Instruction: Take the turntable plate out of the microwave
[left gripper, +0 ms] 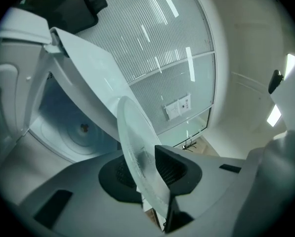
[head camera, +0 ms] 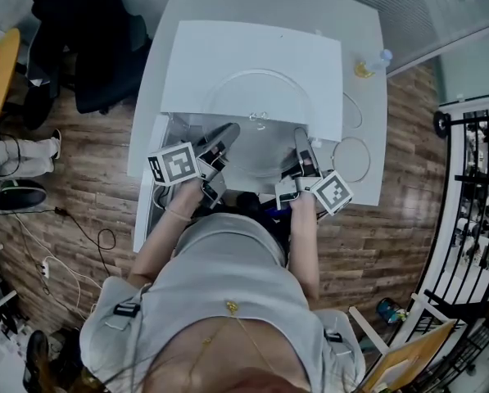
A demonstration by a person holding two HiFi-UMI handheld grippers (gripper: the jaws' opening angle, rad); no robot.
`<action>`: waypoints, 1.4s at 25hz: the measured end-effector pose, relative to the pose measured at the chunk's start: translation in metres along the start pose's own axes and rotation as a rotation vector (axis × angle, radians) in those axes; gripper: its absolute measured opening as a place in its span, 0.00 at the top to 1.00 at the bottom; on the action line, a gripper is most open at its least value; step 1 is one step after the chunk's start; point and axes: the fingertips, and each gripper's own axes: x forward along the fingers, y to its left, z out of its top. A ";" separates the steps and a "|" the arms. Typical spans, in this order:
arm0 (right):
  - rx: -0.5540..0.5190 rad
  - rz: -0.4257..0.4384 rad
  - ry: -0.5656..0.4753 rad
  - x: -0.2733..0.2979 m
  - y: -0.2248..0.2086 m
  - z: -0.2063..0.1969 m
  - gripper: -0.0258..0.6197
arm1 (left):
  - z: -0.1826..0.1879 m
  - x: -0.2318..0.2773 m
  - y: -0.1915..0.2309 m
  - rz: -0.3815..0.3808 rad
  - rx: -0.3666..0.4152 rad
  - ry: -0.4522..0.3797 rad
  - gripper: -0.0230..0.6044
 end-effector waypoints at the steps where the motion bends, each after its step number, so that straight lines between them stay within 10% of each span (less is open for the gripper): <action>1: -0.001 -0.004 0.005 0.000 -0.001 -0.001 0.85 | 0.000 0.000 0.001 0.005 0.002 -0.003 0.82; 21: -0.108 -0.100 0.060 0.018 -0.002 -0.020 0.77 | 0.017 0.000 0.011 0.001 0.051 -0.092 0.81; 28: -0.119 -0.086 0.065 0.021 0.002 -0.020 0.72 | 0.021 -0.004 0.011 0.015 0.058 -0.101 0.57; 35: -0.199 -0.056 0.124 0.017 0.008 -0.027 0.55 | 0.015 -0.024 0.008 0.055 0.161 -0.088 0.55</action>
